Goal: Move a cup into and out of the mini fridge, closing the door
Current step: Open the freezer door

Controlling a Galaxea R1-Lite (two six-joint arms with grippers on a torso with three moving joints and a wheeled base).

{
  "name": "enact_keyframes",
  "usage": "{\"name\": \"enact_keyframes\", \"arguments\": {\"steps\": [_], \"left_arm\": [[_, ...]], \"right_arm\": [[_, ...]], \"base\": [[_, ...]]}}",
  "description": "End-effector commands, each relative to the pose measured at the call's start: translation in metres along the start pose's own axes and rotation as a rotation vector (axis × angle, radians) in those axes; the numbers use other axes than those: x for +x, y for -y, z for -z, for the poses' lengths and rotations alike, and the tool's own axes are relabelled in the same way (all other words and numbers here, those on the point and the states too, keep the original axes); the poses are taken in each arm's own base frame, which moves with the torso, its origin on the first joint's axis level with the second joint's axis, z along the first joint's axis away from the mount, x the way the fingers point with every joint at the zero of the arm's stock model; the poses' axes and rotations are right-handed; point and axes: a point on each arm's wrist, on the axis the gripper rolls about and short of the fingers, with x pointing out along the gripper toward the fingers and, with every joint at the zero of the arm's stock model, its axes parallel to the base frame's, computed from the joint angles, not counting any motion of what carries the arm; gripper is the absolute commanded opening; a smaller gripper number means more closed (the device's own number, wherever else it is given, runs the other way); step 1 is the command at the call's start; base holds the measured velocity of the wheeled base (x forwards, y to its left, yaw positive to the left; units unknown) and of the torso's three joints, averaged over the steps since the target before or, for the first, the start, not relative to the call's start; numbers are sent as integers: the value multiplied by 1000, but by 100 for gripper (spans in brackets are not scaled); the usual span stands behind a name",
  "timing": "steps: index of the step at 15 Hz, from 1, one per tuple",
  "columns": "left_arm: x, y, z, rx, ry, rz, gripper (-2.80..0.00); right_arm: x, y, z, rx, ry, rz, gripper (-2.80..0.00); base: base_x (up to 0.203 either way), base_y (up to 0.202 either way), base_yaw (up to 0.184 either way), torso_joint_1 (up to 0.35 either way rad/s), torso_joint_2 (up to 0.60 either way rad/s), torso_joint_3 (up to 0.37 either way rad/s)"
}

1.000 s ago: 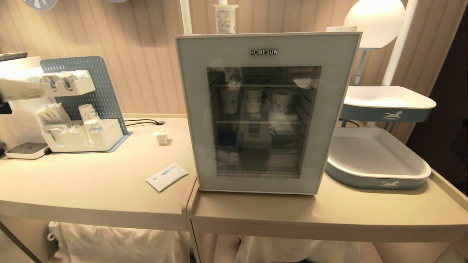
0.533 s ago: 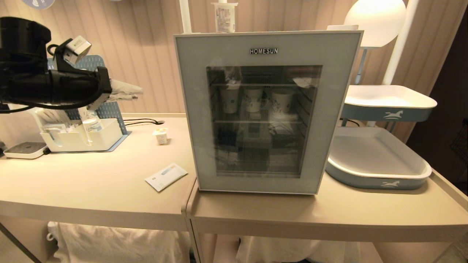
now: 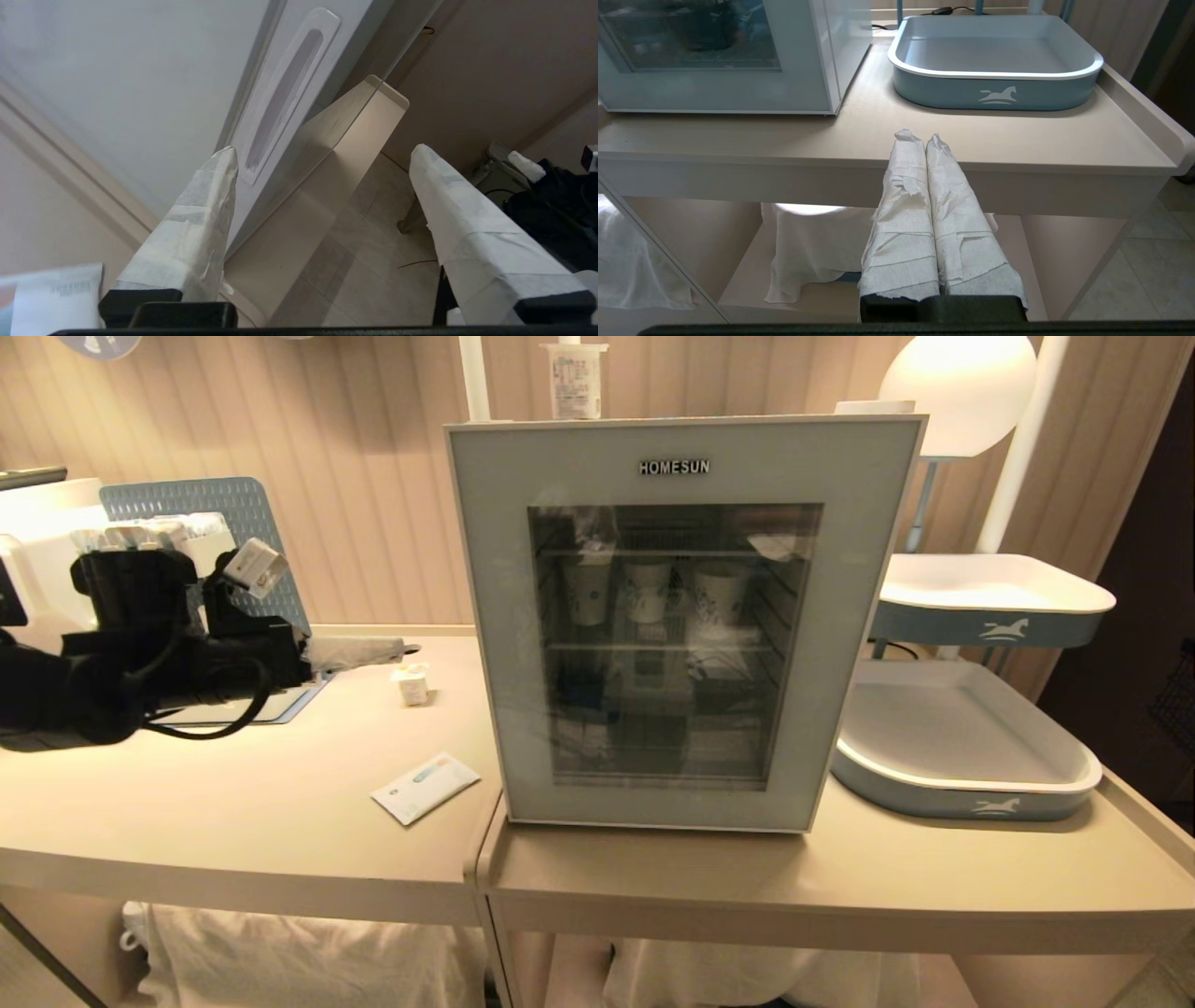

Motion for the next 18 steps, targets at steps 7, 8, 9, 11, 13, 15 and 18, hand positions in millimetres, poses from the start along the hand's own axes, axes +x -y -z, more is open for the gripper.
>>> {"name": "enact_keyframes", "arguments": {"steps": [7, 8, 9, 11, 13, 15, 18], "left_arm": [[71, -11, 10, 85, 99, 190, 0], [75, -10, 10, 86, 96, 199, 0], [77, -9, 11, 86, 92, 206, 0], [78, -12, 14, 79, 89, 205, 0], [77, -12, 15, 78, 89, 204, 0], [77, -12, 22, 63, 81, 202, 0], [82, -8, 29, 64, 72, 223, 0]], "right_arm": [[0, 0, 0, 0, -3, 0, -280], [0, 0, 0, 0, -2, 0, -280], [0, 0, 0, 0, -3, 0, -280], [0, 0, 0, 0, -3, 0, -280], [0, 0, 0, 0, -3, 0, -280], [0, 0, 0, 0, -3, 0, -280], [0, 0, 0, 0, -3, 0, -280]], "base": [[0, 0, 0, 0, 0, 0], [0, 0, 0, 0, 0, 0], [0, 0, 0, 0, 0, 0], [0, 0, 0, 0, 0, 0], [0, 0, 0, 0, 0, 0], [0, 0, 0, 0, 0, 0], [0, 0, 0, 0, 0, 0]]}}
